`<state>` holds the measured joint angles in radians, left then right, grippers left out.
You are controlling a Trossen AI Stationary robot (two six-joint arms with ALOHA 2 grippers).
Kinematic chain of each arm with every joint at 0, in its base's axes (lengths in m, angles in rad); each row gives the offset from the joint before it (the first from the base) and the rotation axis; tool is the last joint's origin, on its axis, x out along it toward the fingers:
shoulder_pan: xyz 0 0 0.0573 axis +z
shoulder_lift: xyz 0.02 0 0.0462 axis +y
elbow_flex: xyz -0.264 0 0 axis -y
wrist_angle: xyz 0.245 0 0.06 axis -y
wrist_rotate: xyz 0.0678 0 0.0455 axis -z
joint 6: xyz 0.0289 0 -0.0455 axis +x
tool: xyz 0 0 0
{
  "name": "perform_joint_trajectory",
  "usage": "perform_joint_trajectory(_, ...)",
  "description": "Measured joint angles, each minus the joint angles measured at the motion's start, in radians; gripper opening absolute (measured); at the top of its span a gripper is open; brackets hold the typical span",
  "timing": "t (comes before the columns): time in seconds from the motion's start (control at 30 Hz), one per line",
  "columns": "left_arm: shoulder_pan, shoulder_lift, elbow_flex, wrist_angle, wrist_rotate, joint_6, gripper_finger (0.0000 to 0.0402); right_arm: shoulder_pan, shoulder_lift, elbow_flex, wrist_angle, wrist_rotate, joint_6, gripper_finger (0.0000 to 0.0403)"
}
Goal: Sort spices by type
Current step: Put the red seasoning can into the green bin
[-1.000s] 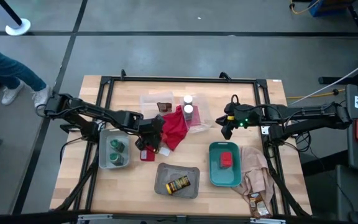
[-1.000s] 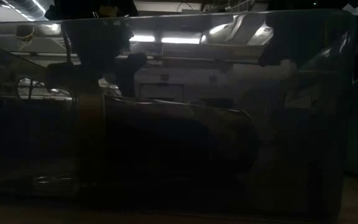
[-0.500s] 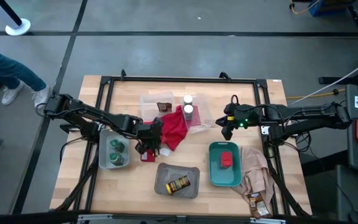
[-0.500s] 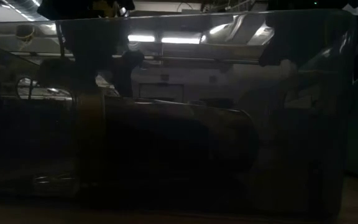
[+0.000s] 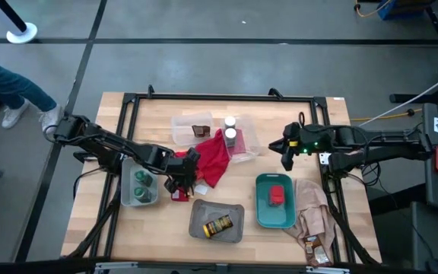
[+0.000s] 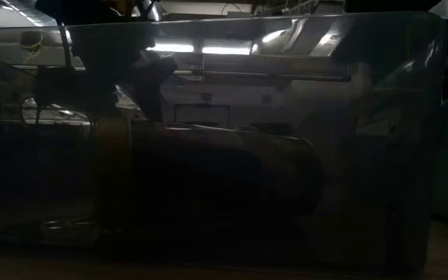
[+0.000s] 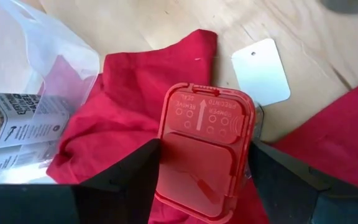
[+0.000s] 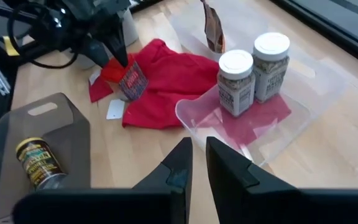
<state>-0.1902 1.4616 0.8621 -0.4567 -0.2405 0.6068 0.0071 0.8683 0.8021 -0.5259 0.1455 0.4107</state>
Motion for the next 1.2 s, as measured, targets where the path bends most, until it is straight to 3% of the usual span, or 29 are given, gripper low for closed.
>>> perform_joint_trajectory(0.2,-0.010,0.001,0.024,0.001,-0.003,0.003,0.0226,0.000,0.003,-0.003,-0.019,0.000,0.001,0.0049)
perform_joint_trajectory(0.47,-0.014,0.001,0.033,0.000,-0.005,-0.002,0.0226,0.000,-0.031,-0.108,0.017,-0.015,0.000,0.0049)
perform_joint_trajectory(1.2,-0.014,0.000,0.034,-0.004,-0.007,-0.046,0.0226,-0.001,-0.475,-0.597,0.301,-0.013,0.033,0.0049)
